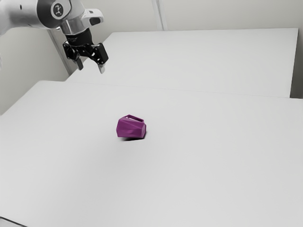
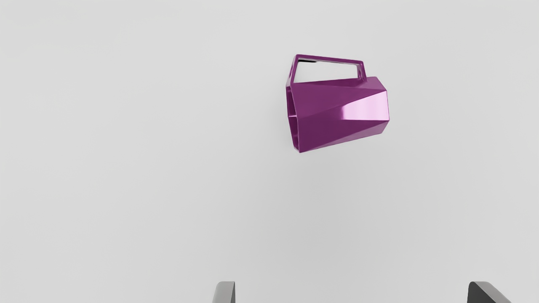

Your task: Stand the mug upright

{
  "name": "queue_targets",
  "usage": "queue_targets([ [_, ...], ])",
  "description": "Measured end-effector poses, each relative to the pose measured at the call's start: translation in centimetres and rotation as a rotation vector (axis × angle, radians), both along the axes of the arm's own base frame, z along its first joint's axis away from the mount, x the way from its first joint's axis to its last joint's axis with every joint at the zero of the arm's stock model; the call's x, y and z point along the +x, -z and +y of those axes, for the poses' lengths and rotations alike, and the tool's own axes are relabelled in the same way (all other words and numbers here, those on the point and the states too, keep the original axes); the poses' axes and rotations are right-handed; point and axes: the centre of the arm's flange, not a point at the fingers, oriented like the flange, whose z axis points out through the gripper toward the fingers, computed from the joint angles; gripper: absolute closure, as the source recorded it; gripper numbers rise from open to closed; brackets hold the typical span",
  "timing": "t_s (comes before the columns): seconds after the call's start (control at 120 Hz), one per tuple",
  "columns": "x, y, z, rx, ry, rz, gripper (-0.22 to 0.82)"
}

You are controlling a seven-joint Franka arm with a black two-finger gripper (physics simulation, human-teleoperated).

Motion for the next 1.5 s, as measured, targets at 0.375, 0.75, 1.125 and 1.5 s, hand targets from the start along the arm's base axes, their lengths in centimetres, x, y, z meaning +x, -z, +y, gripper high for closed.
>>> queue_targets([
  [0.375,-0.3,1.1,0.5,-0.027,-0.015,0.018,0.00],
  [0.75,1.0,7.9,6.2,-0.245,-0.113,0.071,0.00],
  [1.125,2.5,16.2,8.0,-0.469,-0.086,0.046,0.00],
  [1.5,2.7,24.7,10.5,-0.675,-0.072,0.008,0.00],
])
